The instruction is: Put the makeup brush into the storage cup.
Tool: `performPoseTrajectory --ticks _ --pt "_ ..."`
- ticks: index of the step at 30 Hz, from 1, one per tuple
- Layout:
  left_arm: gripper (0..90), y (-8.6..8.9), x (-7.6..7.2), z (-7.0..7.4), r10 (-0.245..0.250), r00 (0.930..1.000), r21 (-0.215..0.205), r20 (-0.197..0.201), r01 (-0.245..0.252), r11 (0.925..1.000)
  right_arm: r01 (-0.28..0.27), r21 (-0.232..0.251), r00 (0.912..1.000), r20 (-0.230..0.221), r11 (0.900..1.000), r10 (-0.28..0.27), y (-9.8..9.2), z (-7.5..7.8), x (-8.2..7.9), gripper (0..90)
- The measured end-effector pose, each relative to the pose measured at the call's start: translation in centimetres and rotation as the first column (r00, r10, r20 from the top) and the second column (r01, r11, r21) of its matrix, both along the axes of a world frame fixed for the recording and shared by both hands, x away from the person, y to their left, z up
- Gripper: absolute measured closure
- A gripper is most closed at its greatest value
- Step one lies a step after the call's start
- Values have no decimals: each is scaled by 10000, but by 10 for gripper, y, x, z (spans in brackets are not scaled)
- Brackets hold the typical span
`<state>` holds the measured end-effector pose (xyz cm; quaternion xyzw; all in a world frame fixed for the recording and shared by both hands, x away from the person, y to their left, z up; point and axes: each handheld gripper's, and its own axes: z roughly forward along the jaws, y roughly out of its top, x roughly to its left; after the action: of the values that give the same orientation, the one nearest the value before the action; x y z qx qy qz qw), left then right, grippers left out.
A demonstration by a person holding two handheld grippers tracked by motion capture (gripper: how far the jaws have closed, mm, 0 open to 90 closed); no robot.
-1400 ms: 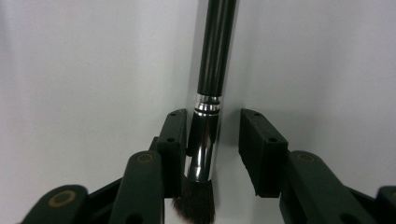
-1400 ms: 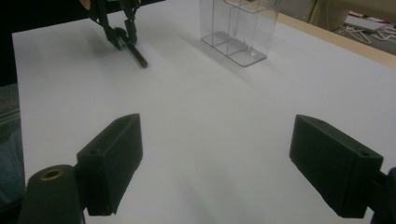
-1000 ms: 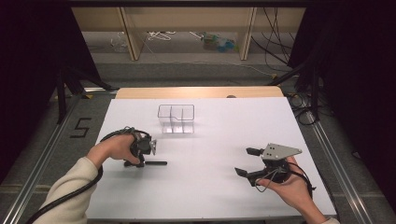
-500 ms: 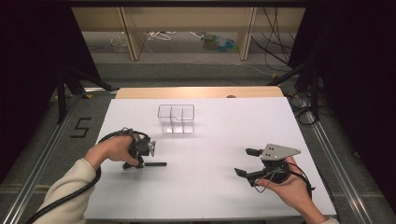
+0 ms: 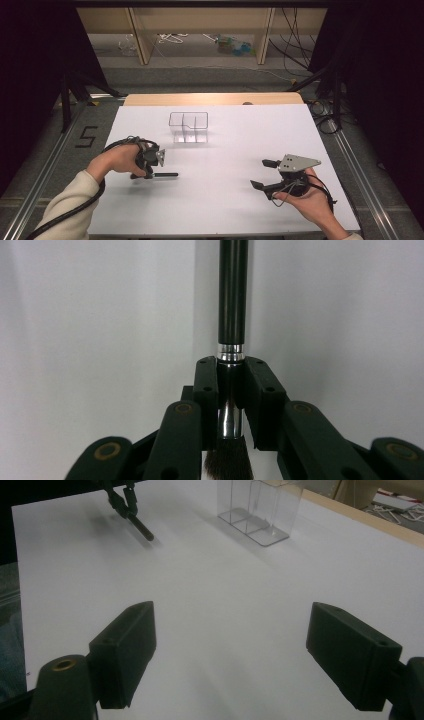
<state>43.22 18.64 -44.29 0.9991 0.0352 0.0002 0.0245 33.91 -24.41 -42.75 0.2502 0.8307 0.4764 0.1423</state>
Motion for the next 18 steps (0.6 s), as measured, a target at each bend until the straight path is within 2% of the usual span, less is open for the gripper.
performPoseTrajectory --ticks 3,4,5,11,12,18 --pt "766 0 -1 4 -33 10000 32 88 33 10000 -48 -23 10000 11 10000 48 0 0 0 207" --pt "766 0 -2 5 112 9999 -135 130 -110 9998 -44 -39 10000 -5 10000 44 0 0 0 207" --pt "766 0 -1 7 -6 9999 -25 145 6 10000 -48 -34 10000 18 10000 48 0 0 0 207" --pt "766 -2 -3 14 -56 9997 -41 258 57 10000 -73 -37 10000 -1 10000 73 0 0 0 207" --pt "766 -2 -4 14 57 9997 -152 234 -53 9999 -80 -34 10000 13 10000 80 1 0 0 207" --pt "766 -6 -7 21 -107 9993 -124 363 111 9999 -60 -42 10000 40 10000 60 2 -1 0 207"
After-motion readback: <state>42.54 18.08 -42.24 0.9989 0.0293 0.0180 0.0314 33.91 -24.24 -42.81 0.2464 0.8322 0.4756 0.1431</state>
